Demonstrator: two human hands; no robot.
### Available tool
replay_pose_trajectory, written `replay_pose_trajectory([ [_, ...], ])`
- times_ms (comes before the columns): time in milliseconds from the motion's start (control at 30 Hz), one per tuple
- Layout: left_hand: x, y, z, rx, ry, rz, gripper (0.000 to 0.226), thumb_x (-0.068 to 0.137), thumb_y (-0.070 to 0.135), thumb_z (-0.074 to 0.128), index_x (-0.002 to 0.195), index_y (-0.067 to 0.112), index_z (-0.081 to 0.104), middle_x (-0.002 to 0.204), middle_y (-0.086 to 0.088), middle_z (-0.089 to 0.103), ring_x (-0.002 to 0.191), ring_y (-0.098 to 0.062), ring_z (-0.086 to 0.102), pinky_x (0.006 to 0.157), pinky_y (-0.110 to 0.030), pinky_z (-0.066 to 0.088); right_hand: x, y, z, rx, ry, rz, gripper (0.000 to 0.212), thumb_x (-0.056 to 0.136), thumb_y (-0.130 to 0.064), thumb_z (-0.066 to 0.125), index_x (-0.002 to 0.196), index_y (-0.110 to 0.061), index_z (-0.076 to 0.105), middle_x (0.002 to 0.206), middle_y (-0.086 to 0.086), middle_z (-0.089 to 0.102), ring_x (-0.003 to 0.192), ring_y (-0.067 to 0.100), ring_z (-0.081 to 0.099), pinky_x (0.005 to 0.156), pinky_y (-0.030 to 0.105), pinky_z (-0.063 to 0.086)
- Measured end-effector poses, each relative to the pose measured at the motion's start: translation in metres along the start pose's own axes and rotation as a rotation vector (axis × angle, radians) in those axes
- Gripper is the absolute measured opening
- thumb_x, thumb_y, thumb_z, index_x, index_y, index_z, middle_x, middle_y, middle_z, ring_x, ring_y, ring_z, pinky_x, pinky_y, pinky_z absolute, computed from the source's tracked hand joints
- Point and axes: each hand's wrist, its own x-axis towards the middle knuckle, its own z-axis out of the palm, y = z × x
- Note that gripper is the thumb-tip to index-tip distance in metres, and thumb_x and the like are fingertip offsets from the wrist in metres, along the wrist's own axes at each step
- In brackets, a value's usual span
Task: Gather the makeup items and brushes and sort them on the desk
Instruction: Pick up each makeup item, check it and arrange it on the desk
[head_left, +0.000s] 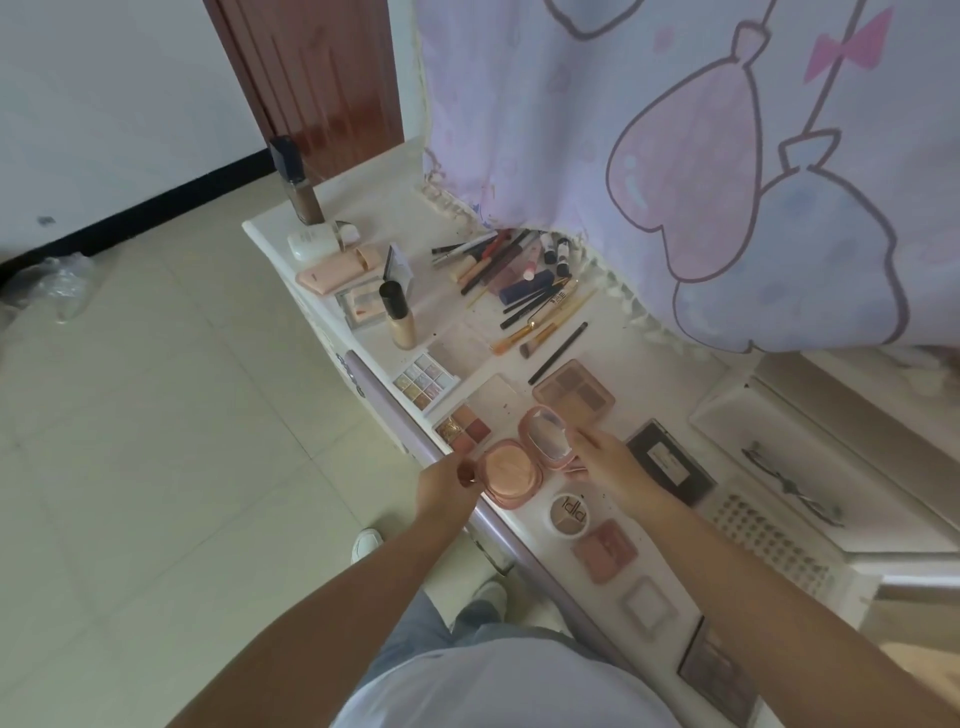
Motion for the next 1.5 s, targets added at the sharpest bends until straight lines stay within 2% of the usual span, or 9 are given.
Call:
replay_pose_trajectory([
  [200,-0.005,-0.003,-0.001,0.054,0.003,0.044,0.018,0.084,0.01,0.06,0.099,-0.001,0.063,0.085,-0.004,0.059,0.082,-0.015,0.054,0.075,-0.021,0.043,-0.017,0.004,0.0,-0.223,0.139,0.028,0.058,0.085,-0.029,0.061,0.133,-0.008,0.037,0.103,0.004,0.053,0.1,0.018,0.051,0.085,0.028,0.04],
  [300,-0.006,-0.006,-0.003,0.132,0.008,0.092,0.024,0.086,0.008,0.055,0.108,0.003,0.062,0.103,-0.009,0.064,0.087,-0.015,0.056,0.075,-0.019,0.04,-0.037,0.021,0.007,-0.665,0.101,-0.068,0.077,0.082,-0.035,0.063,0.141,-0.009,0.023,0.128,0.01,0.045,0.119,0.022,0.042,0.097,0.029,0.035],
  [467,-0.013,-0.006,-0.006,0.188,0.008,0.176,0.027,0.089,0.01,0.05,0.114,0.006,0.06,0.113,-0.007,0.06,0.098,-0.017,0.059,0.078,-0.018,0.04,-0.044,0.039,0.021,-1.02,0.016,-0.167,0.063,0.085,-0.041,0.054,0.138,-0.018,0.03,0.133,0.005,0.039,0.12,0.019,0.039,0.099,0.026,0.035],
  [567,-0.016,-0.006,-0.007,0.161,0.006,0.206,0.025,0.09,0.01,0.05,0.112,0.007,0.06,0.11,-0.006,0.062,0.087,-0.011,0.054,0.076,-0.016,0.039,-0.042,0.037,0.025,-0.85,0.036,-0.149,0.051,0.086,-0.032,0.057,0.131,-0.013,0.041,0.123,0.007,0.047,0.111,0.02,0.047,0.09,0.021,0.039],
  [700,-0.019,0.006,-0.008,0.033,0.03,0.274,0.022,0.094,0.015,0.045,0.107,0.007,0.06,0.095,0.0,0.059,0.086,-0.011,0.051,0.068,-0.011,0.038,-0.051,0.011,0.015,-0.062,0.03,-0.003,0.026,0.092,-0.025,0.049,0.115,-0.011,0.049,0.088,-0.002,0.056,0.078,0.014,0.055,0.063,0.014,0.043],
  [833,-0.031,0.029,-0.004,0.006,0.143,0.556,0.053,0.092,0.042,0.025,0.108,0.004,0.059,0.101,-0.004,0.054,0.092,-0.009,0.044,0.077,-0.008,0.033,-0.063,-0.02,0.017,0.392,-0.043,0.041,0.034,0.098,-0.031,0.026,0.106,-0.007,0.049,0.074,0.006,0.053,0.058,0.013,0.049,0.05,0.02,0.042],
  [1167,-0.031,0.057,-0.005,0.065,0.25,1.1,0.038,0.099,0.034,0.016,0.089,0.012,0.045,0.074,-0.013,0.06,0.075,-0.01,0.042,0.067,-0.019,0.038,-0.074,-0.044,0.037,0.427,0.065,0.153,0.046,0.097,-0.04,0.031,0.065,-0.015,0.053,0.035,-0.007,0.053,0.043,0.009,0.053,0.053,0.023,0.041],
  [1300,-0.027,0.056,-0.002,0.061,0.208,1.042,0.015,0.089,0.018,0.03,0.08,0.015,0.042,0.065,-0.01,0.055,0.064,-0.009,0.04,0.058,-0.017,0.035,-0.074,-0.045,0.038,0.337,0.08,0.185,0.055,0.098,-0.041,0.025,0.056,-0.011,0.045,0.027,-0.006,0.043,0.024,0.004,0.04,0.033,0.014,0.032],
  [1500,-0.029,0.053,0.007,0.063,0.231,0.91,0.035,0.086,0.018,0.029,0.069,0.001,0.055,0.06,-0.005,0.053,0.06,-0.012,0.043,0.054,-0.017,0.037,-0.071,-0.039,0.045,0.364,0.072,0.222,0.054,0.099,-0.039,0.024,0.055,-0.012,0.039,0.023,-0.006,0.04,0.02,0.003,0.038,0.029,0.011,0.029],
])
